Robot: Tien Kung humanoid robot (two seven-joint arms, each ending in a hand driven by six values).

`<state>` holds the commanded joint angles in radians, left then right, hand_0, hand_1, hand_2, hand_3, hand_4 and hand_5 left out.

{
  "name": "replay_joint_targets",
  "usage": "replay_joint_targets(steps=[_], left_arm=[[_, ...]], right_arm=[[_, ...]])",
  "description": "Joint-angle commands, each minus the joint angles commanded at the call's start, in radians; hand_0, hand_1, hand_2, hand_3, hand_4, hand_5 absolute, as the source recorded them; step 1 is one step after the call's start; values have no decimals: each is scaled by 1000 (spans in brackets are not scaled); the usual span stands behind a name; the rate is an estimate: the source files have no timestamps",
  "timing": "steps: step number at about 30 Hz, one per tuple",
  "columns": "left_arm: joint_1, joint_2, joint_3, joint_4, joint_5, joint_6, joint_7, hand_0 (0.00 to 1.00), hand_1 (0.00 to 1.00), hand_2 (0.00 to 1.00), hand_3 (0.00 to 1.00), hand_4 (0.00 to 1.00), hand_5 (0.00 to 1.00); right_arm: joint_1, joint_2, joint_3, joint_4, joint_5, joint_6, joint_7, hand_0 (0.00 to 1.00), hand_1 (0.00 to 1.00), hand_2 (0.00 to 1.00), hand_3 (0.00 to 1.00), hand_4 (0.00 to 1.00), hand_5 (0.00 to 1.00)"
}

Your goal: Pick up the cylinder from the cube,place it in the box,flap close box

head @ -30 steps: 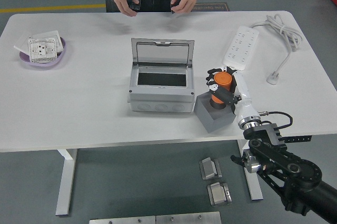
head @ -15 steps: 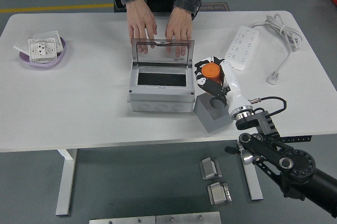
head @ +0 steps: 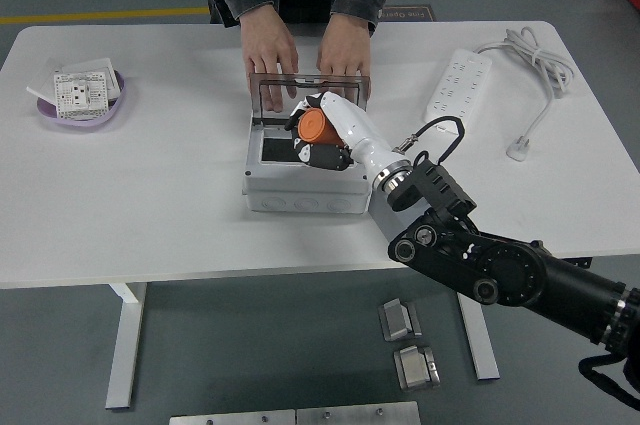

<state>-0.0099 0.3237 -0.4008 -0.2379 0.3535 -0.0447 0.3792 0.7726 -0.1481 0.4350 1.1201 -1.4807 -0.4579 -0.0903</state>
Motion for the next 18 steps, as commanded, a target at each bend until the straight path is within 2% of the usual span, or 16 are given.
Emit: replay_joint_targets(steps=[8, 18], left_arm=[[-3, 4, 11, 0, -6, 0, 0, 779, 780, 759, 865, 743, 579], [-12, 6, 23, -1, -10, 0, 1, 778, 779, 759, 865, 742, 578]], right_arm=[[134, 61, -132, -162, 49, 34, -22, 259, 183, 219, 203, 2, 2], [215, 122, -265, -331, 183, 37, 8, 268, 185, 231, 211, 2, 2]])
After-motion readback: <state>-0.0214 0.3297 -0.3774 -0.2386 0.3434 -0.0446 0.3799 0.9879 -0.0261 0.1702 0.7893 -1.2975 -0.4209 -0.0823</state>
